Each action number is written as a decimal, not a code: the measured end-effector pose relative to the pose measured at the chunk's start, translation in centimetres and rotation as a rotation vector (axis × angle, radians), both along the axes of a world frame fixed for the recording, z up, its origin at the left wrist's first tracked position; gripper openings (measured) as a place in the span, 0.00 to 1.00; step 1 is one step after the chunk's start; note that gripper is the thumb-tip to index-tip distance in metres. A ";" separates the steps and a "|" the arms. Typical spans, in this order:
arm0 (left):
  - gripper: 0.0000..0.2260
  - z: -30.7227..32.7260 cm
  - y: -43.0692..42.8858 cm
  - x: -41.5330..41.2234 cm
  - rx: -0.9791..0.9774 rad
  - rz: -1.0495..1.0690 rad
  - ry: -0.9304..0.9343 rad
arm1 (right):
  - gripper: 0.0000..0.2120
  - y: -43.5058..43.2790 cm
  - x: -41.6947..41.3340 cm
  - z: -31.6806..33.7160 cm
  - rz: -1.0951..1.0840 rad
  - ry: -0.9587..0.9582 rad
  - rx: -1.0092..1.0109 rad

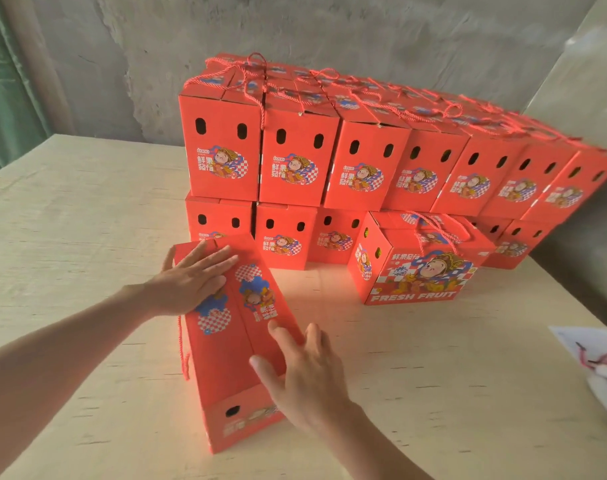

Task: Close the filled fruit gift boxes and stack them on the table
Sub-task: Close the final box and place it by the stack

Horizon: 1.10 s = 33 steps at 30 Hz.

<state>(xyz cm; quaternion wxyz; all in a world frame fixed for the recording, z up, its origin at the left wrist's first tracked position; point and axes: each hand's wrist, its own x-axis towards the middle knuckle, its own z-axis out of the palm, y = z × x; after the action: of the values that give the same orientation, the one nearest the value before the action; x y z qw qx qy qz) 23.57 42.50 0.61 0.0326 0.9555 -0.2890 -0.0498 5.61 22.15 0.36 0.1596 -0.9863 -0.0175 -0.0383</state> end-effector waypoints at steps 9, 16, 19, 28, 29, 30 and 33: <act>0.14 -2.1 0.7 -8.0 -0.641 0.552 -0.204 | 0.26 -3.3 2.8 0.2 -0.307 0.541 0.858; 0.34 -2.8 1.2 -11.1 -0.747 0.846 0.609 | 0.19 -1.4 7.2 1.8 -0.406 0.562 1.168; 0.26 -2.3 0.4 -11.3 -0.944 0.931 0.684 | 0.16 -0.6 9.2 2.4 -0.462 0.349 1.146; 0.08 2.2 -0.5 -10.4 -1.263 0.982 0.630 | 0.06 0.3 10.8 6.5 -0.271 0.156 1.296; 0.07 4.0 -0.4 -10.0 -1.255 0.907 0.516 | 0.06 0.4 11.0 7.9 -0.167 0.141 1.352; 0.06 5.9 -0.4 -9.6 -1.270 0.798 0.426 | 0.07 0.6 11.0 9.6 -0.056 0.147 1.397; 0.08 11.1 -0.9 -8.4 -1.276 0.482 0.236 | 0.11 1.9 11.1 13.4 0.170 0.258 1.343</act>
<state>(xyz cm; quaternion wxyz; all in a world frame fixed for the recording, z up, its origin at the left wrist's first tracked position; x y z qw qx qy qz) 15.13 41.61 11.70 0.6295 0.7754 -0.0360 0.0350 16.66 24.00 13.79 0.7392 -0.6657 -0.0481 0.0896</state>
